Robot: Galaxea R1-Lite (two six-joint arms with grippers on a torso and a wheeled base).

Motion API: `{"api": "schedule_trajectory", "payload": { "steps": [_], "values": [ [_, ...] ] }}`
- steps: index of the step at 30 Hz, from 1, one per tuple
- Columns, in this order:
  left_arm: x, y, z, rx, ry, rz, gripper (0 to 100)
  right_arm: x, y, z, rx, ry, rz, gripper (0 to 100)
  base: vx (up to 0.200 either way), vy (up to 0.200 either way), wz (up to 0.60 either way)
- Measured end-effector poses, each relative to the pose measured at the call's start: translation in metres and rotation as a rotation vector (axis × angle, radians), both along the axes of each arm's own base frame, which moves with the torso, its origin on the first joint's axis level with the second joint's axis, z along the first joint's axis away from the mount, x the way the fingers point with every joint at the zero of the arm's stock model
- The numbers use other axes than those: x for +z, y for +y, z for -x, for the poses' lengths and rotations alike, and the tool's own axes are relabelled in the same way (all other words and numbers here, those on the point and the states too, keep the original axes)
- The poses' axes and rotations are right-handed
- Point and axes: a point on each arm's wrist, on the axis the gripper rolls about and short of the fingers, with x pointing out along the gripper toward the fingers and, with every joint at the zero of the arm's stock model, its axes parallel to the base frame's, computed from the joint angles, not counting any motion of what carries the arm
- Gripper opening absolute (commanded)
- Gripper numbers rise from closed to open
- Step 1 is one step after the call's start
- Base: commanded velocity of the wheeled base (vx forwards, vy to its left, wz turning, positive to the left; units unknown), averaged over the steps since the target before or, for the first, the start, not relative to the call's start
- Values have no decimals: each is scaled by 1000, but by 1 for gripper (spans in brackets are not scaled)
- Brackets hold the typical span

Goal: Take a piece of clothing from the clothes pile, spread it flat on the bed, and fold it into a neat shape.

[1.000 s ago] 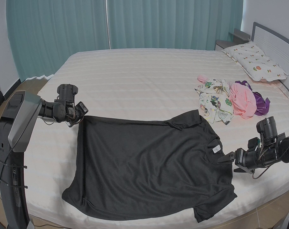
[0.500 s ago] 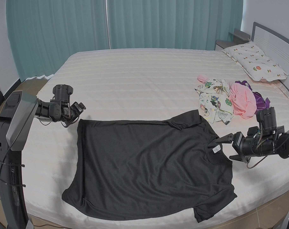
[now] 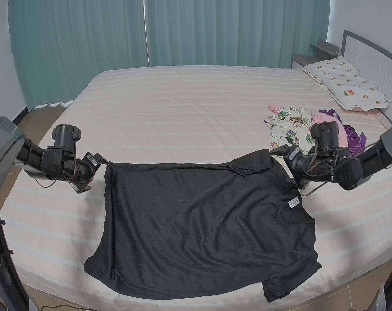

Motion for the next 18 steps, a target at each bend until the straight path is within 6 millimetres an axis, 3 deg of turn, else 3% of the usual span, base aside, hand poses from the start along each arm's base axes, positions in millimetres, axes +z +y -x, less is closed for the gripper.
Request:
{"api": "schedule_trajectory", "payload": {
  "steps": [10, 18],
  "values": [
    [-1, -7, 58, 69, 9, 158, 100, -28, 49, -56, -4, -22, -9, 100, 0, 0, 0],
    [-3, -14, 75, 46, -14, 179, 100, -42, 57, -85, -34, -7, 10, 100, 0, 0, 0]
  ]
}}
